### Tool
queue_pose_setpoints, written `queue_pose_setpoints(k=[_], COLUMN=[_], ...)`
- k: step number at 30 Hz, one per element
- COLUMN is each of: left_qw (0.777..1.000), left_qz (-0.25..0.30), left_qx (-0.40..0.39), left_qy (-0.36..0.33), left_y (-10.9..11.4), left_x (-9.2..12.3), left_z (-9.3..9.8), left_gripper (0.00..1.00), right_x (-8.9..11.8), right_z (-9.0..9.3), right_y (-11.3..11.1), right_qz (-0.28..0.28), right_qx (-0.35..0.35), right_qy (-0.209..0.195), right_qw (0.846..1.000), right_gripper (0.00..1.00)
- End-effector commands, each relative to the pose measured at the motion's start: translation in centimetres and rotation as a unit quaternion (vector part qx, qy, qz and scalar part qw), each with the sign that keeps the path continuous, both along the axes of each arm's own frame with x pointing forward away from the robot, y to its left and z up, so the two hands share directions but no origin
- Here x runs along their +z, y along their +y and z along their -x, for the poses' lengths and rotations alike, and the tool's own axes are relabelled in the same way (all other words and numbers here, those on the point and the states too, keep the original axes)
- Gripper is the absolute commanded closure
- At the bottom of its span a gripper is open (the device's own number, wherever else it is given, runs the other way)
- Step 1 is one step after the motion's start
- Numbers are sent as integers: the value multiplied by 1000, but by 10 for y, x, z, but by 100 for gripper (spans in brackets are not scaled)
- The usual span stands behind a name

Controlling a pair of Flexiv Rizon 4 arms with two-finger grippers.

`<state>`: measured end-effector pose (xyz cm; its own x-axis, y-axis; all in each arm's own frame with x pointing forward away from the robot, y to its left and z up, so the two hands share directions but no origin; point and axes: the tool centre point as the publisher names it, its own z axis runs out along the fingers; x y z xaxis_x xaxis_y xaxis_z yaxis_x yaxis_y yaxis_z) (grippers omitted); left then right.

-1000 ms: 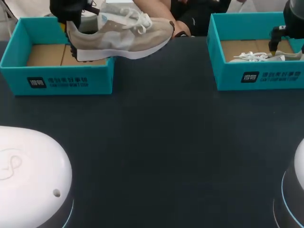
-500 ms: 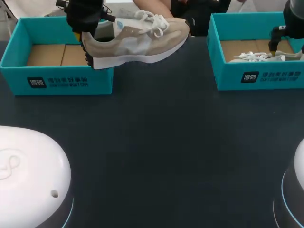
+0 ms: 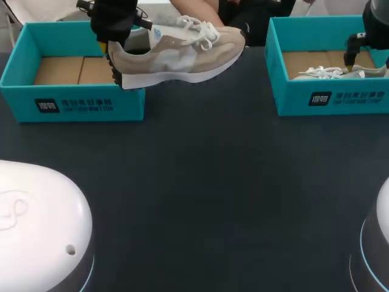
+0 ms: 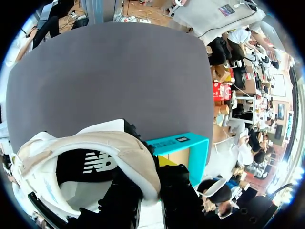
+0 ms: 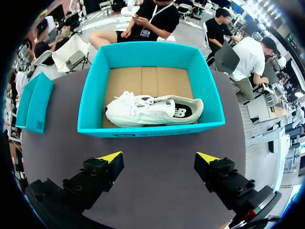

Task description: Take the shoe out of the shoebox, open the shoe tongue, remove and reinsert the insole, then place the shoe into the shoebox

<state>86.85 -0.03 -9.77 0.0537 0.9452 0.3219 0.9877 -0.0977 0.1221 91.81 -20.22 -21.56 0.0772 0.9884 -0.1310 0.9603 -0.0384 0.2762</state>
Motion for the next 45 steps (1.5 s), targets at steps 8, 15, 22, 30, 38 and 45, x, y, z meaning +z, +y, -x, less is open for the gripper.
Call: queue_pose_setpoints(k=[8,15,22,30,38,45], left_qw=[1000,999,996,995,994,996], left_qz=[19,29,45,46,43,19], left_qx=[-22,-41,-69,-93,-104,-88], left_qy=[-4,15,19,-9,15,21], left_y=[-53,-87,-111,-115,-121,-126], left_x=[-21,-38,-68,-106,-147,-192], left_z=[42,74,93,104,123,134], left_gripper=[100,100,100,100,100,100], right_x=[-1,-1,-1,-1,-1,-1], right_z=[0,0,0,0,0,0], right_y=[0,0,0,0,0,0], right_qz=[0,0,0,0,0,0], right_qx=[0,0,0,0,0,0], right_qy=[-1,-1,-1,-1,-1,-1], right_qw=[1000,1000,1000,1000,1000,1000], right_gripper=[0,0,0,0,0,0])
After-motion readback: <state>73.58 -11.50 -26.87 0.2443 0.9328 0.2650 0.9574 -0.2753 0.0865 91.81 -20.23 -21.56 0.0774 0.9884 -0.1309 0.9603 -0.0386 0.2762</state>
